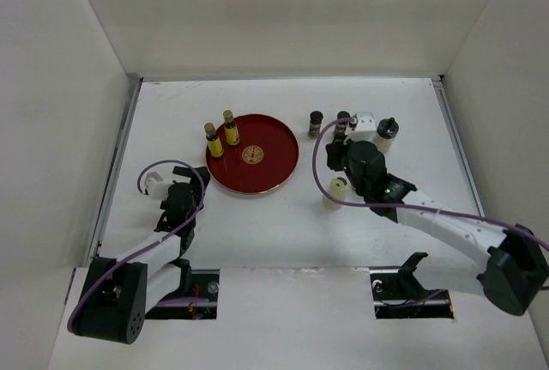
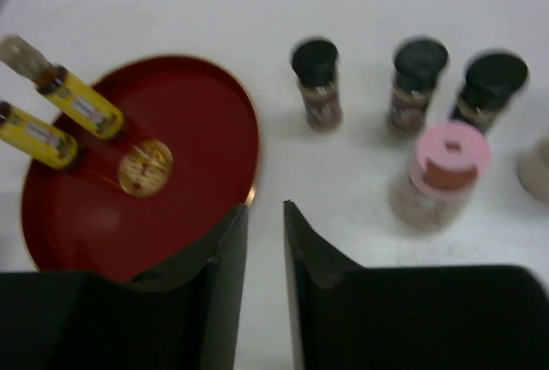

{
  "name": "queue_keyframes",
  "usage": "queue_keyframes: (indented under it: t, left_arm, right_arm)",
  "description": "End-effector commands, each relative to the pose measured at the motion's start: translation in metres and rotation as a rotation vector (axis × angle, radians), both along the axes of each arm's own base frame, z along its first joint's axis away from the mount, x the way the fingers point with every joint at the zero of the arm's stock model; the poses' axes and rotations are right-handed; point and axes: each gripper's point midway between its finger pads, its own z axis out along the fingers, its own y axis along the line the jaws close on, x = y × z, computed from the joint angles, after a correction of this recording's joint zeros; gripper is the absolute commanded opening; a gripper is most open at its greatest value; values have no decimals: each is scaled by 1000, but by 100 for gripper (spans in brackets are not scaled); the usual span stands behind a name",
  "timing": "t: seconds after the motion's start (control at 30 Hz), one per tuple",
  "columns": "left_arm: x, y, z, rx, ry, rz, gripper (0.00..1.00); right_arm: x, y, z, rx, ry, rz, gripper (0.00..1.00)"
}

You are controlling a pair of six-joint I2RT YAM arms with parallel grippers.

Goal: Organize the condiment bottles

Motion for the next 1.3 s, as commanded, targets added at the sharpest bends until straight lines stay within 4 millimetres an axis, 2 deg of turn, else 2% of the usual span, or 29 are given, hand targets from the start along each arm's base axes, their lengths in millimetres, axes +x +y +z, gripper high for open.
queue_keyframes:
  t: [0.0, 0.07, 0.13, 0.27, 0.37, 0.5, 0.67, 0.83, 0.9, 0.97, 1.03, 1.13, 1.2, 1.27]
  left_arm:
    - [11, -3, 19, -7, -63, -8, 100]
    - [11, -3, 21, -4, -70, -6, 100]
    - [12, -3, 21, -3, -67, -4, 100]
    - [10, -5, 18, -9, -62, -13, 100]
    - [11, -4, 21, -7, -72, -11, 100]
    - [10, -4, 19, -11, -67, -13, 100]
    - [10, -5, 19, -8, -64, -17, 100]
    - [10, -6, 21, -14, -71, -22, 100]
    - [11, -7, 18, -14, -61, -22, 100]
    - [11, -7, 19, -15, -64, -24, 100]
    - [11, -7, 21, -17, -73, -25, 100]
    - [12, -7, 19, -15, -61, -24, 100]
    - [12, -7, 15, -14, -52, -24, 100]
    - [11, -5, 16, -19, -60, -19, 100]
  right_arm:
    - [-30, -36, -23, -60, 105, -64, 33]
    - [-43, -49, -32, -73, 137, -90, 49]
    - [-54, -57, -36, -63, 145, -114, 70]
    - [-62, -53, -61, -78, 207, -85, 78]
    - [-62, -42, -77, -99, 257, -47, 79]
    - [-57, -30, -83, -129, 258, -36, 79]
    - [-52, -35, -93, -164, 271, -79, 75]
    - [-59, -32, -105, -206, 313, -70, 72]
    - [-60, -34, -106, -204, 326, -88, 61]
    - [-59, -31, -99, -186, 310, -89, 49]
    - [-57, -21, -79, -158, 267, -70, 43]
    - [-49, -1, -33, -97, 179, -21, 40]
    - [-42, 16, -9, -70, 128, 16, 40]
    - [-30, 40, 8, -41, 86, 71, 39]
